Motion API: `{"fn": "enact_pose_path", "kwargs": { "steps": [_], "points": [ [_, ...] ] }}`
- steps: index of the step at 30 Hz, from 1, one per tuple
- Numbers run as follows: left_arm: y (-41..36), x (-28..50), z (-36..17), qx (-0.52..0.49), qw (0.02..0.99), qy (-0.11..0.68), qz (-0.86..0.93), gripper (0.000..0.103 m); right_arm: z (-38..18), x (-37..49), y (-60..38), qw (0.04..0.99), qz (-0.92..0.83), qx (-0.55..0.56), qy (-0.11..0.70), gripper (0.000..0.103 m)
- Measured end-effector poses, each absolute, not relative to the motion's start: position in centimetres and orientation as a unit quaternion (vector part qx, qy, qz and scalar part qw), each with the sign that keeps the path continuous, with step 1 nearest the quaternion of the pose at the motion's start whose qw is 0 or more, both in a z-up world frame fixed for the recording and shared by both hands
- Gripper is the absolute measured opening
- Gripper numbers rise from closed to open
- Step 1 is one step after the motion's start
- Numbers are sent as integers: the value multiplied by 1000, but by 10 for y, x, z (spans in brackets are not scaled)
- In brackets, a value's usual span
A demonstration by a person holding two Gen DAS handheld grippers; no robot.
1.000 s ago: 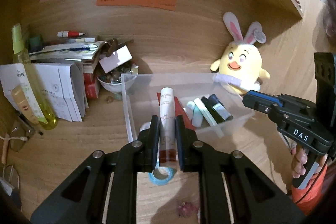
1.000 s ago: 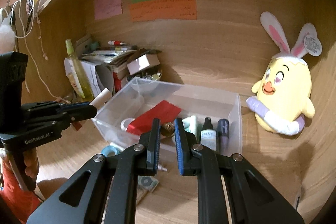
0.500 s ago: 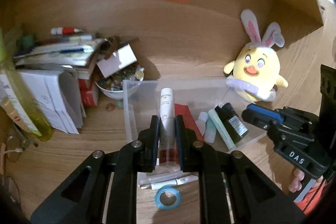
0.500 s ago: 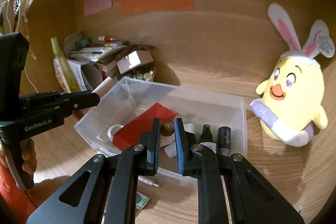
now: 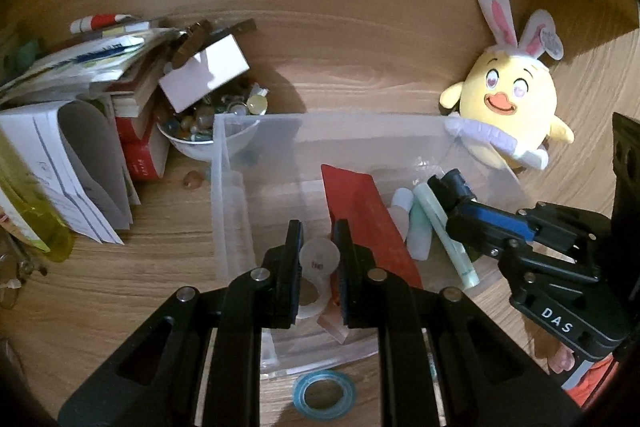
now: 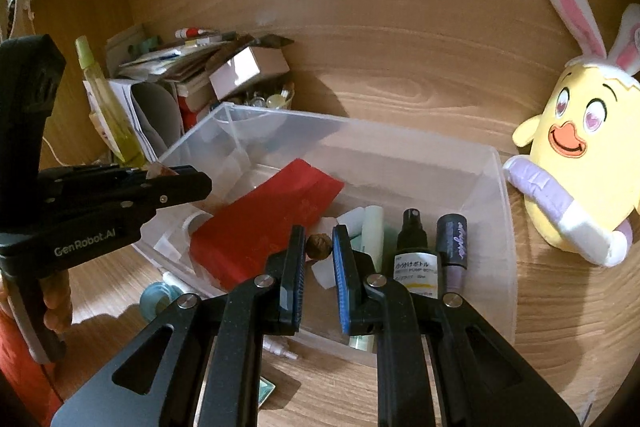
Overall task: Organize objects
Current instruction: 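Lower the red-capped tube into the clear box with the left gripper while the right lowers the brown cylinder, then open both grippers and withdraw them from the clear box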
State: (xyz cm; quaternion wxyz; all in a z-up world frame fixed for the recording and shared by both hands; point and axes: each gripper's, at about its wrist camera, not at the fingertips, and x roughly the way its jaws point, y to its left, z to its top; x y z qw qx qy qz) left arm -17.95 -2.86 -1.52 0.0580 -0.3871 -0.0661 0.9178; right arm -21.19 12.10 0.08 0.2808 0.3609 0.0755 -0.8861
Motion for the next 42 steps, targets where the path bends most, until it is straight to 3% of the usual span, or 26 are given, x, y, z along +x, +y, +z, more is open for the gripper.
{"fn": "enact_pose_path", "kwargs": {
  "steps": [5,11,17,22,29,31,35,37,42],
  "points": [
    [-25,-178,-17,-393,66,-61,915,15,-5,-215,117,274,-885,367,85,12],
    [-25,-171,-13,-391,69,-61,916,26,-6,-213,116,264,-891,358,94,12],
    [-26,-153,-4,-375,64,-64,923,45,-5,-211,114,254,-895,351,108,16],
    [-27,-135,-1,-366,59,-57,927,53,-3,-209,116,242,-900,343,113,36],
    [-28,-115,4,-358,55,-51,931,60,-1,-202,112,237,-902,337,130,46],
    [-27,-108,6,-352,46,-43,934,68,1,-199,112,235,-903,335,132,56],
    [-26,-97,9,-341,42,-29,939,71,6,-191,114,233,-906,327,133,63],
    [-27,-92,9,-340,41,-27,939,75,8,-188,115,231,-907,327,131,73],
    [-31,-87,1,-347,34,-28,937,80,11,-176,123,235,-907,330,118,78]
  ]
}}
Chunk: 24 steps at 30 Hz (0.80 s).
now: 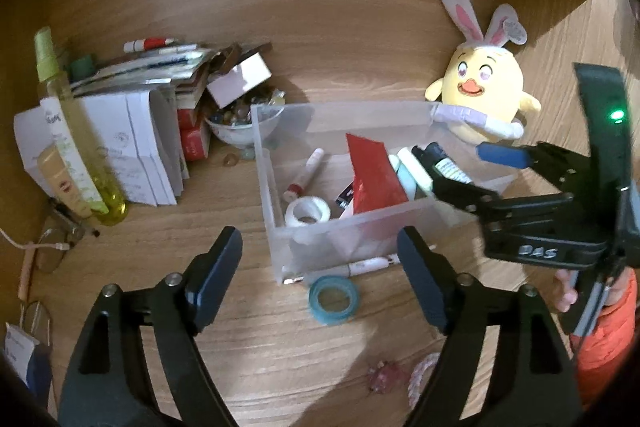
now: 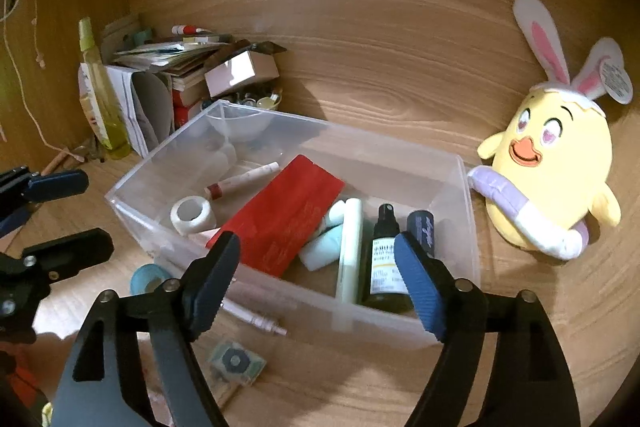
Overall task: Organize objects
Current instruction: 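Open both grippers and withdraw them from the clear box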
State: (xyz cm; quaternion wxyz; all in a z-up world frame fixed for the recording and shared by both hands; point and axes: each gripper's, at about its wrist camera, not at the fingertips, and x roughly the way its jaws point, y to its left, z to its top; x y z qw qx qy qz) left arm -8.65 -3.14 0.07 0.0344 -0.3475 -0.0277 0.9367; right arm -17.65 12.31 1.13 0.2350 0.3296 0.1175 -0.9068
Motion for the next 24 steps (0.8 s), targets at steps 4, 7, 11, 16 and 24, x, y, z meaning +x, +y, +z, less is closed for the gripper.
{"fn": "enact_pose_path", "kwargs": {
  "steps": [4,7,11,16,24],
  "points": [
    [-35,-87,-13,-366,34,-36,929,80,12,-167,129,237,-907,331,110,79],
    [-35,-90,-27,-385,34,-40,921,80,9,-160,134,238,-905,335,106,80],
    [-34,-93,-43,-406,34,-41,912,80,6,-150,138,236,-905,339,103,81],
    [-31,-94,-56,-422,39,-42,905,80,-7,-131,138,246,-897,356,95,81],
    [-24,-95,-64,-430,61,-35,900,65,-41,-113,122,265,-872,393,123,80]
  ]
}}
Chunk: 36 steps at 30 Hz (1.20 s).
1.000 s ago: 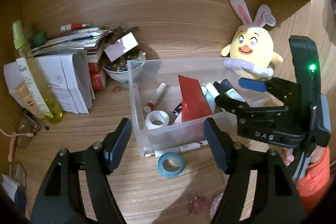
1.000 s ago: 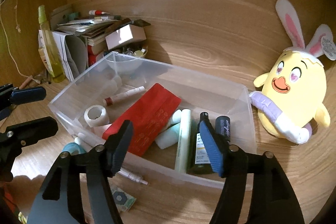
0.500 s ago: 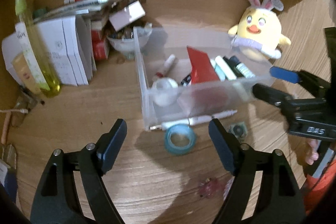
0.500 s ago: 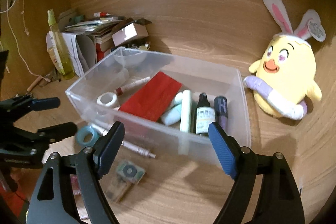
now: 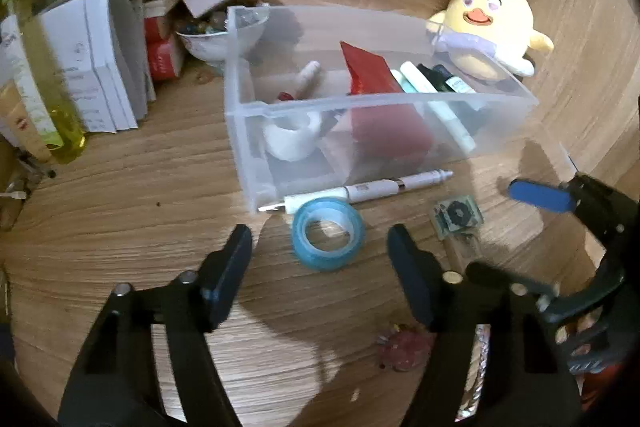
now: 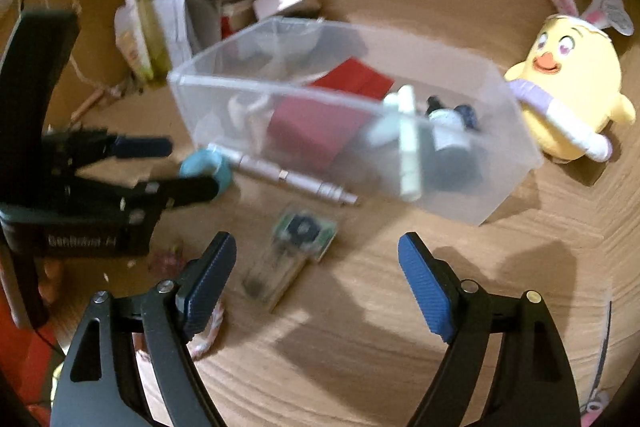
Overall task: Organize objects
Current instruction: 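Open both grippers and withdraw them from the clear box, then grasp the blue tape roll with the left gripper while the right grasps the beige cylinder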
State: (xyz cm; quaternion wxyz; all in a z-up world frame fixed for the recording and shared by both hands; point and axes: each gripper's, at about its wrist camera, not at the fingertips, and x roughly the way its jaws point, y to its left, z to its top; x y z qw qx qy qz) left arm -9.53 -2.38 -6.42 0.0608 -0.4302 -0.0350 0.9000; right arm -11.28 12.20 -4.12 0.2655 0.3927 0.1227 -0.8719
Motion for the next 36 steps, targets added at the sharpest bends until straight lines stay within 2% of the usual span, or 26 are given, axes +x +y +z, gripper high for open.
{"fn": "enact_pose_path", "kwargs": {
  "steps": [2,4,7,13,15,19,24,36],
  "points": [
    [-23,-96,-66,-433,62,-38,898,61,-48,-109,119,272,-865,403,123,80],
    [-24,-98,-66,-434,64,-42,898,57,-50,-107,118,267,-865,407,123,70],
    [-21,-100,-66,-432,64,-41,898,53,-53,-108,120,271,-860,417,113,61],
    [-20,-101,-68,-436,76,-46,895,40,-57,-104,114,280,-854,423,113,48],
    [-21,-101,-68,-437,79,-52,895,40,-57,-103,113,280,-855,421,115,45],
    [-22,-98,-66,-431,80,-56,897,39,-55,-101,112,288,-853,421,109,30],
    [-20,-92,-64,-424,84,-58,900,39,-53,-98,116,286,-854,422,102,25],
    [-8,-76,-51,-403,96,-60,908,39,-33,-91,138,272,-873,398,71,23]
  ]
}}
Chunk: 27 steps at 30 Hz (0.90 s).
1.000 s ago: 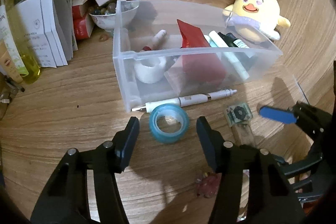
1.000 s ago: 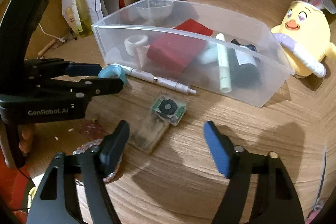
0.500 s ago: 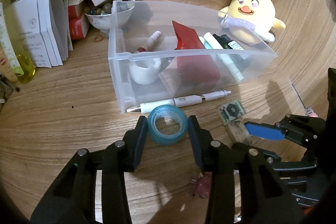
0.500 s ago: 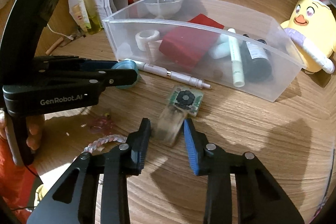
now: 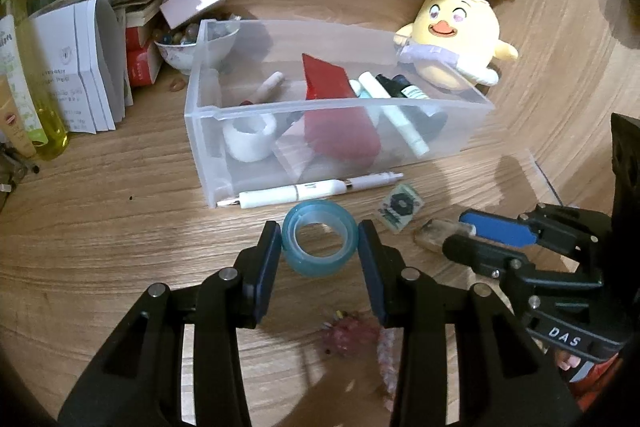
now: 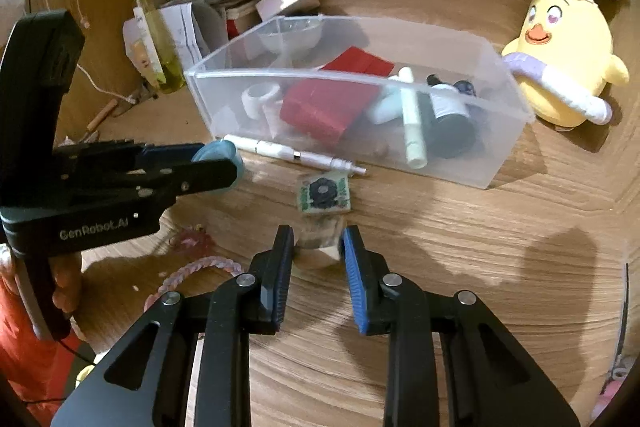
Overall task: Organize objects
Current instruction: 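Grasp the blue tape roll with the left gripper while the right grasps the beige cylinder, then lower the blue tape roll into the clear box with the left gripper while the right lowers the beige cylinder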
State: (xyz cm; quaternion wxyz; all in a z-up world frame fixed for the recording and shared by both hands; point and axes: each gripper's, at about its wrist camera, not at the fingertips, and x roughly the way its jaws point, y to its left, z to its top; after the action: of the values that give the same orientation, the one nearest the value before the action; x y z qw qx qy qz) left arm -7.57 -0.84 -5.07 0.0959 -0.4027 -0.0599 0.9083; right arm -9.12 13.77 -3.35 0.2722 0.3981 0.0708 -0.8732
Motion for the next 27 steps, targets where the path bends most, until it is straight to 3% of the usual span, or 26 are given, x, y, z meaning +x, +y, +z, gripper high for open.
{"fn": "enact_pose_path", "kwargs": {
  "steps": [27],
  "points": [
    [1,-74,8,-328,101,-60,937,39,34,-102,172,258,-916,302,48,23]
  ]
}}
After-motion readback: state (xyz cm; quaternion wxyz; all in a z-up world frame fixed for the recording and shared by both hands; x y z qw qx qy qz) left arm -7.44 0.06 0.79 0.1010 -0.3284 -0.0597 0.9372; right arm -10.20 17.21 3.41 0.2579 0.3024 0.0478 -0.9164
